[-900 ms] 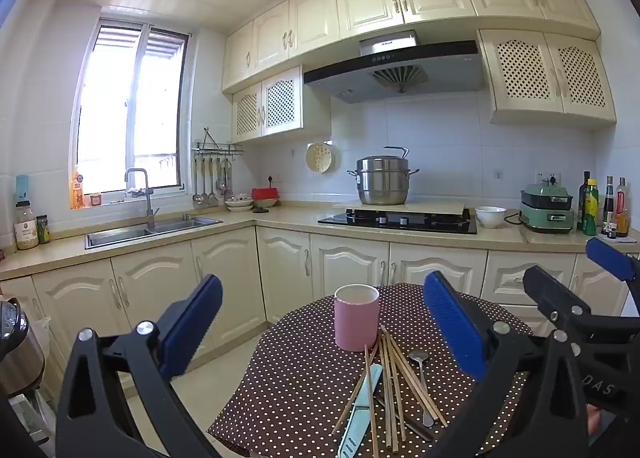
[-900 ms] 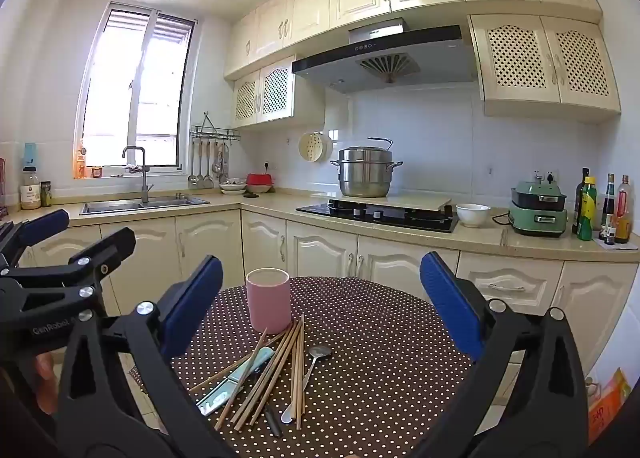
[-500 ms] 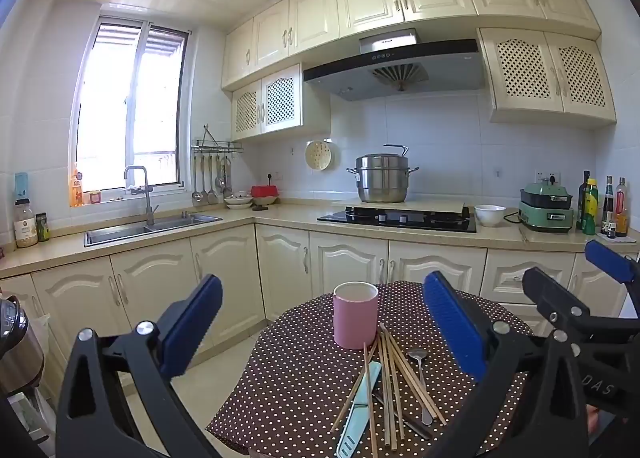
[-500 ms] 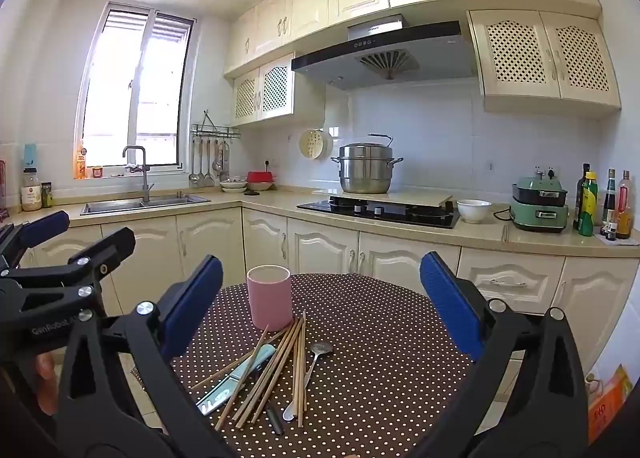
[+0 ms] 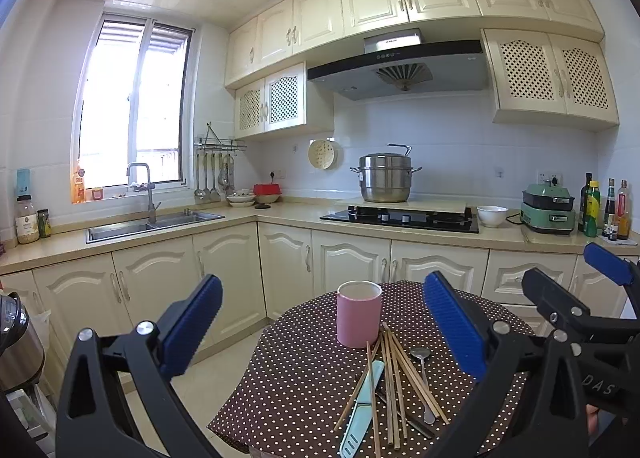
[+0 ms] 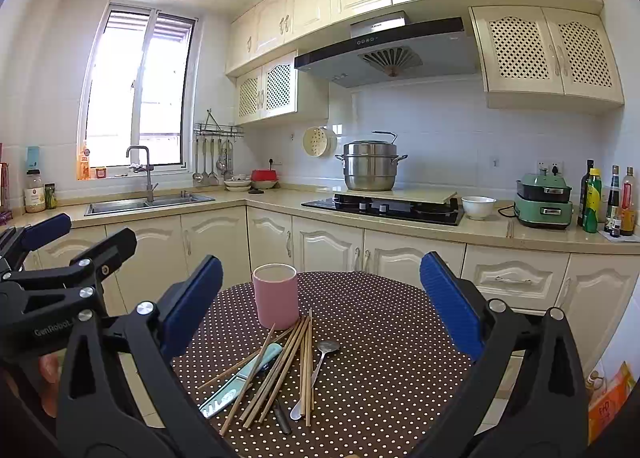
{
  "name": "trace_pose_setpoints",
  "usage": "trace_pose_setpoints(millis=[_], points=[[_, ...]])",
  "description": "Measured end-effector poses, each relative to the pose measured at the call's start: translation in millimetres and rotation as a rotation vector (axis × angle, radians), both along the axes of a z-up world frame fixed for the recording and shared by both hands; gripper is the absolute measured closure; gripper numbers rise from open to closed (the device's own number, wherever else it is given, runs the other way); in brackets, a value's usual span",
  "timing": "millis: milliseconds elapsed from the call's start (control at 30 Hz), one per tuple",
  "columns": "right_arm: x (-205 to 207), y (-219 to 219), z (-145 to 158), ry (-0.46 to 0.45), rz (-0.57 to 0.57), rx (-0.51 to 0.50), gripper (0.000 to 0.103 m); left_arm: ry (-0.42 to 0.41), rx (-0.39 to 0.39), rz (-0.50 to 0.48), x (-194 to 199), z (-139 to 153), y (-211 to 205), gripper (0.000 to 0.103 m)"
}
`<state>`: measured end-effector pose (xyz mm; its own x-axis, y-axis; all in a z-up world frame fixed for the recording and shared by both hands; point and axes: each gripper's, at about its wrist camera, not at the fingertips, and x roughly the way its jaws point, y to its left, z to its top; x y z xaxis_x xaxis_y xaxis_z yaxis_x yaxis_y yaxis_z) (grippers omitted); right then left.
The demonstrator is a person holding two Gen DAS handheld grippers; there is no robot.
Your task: Organize utensils
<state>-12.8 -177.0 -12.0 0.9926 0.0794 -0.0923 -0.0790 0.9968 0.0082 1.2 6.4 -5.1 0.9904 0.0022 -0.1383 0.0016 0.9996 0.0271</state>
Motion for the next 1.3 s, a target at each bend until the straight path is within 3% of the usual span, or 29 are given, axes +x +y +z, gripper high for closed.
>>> trace_pose_setpoints(millis=[1300], points=[[1.1,-0.2,1.0,0.017,0.011,0.007,0.006,0.009,-0.005,0.009,-0.5,2.8,2.2,0.004]])
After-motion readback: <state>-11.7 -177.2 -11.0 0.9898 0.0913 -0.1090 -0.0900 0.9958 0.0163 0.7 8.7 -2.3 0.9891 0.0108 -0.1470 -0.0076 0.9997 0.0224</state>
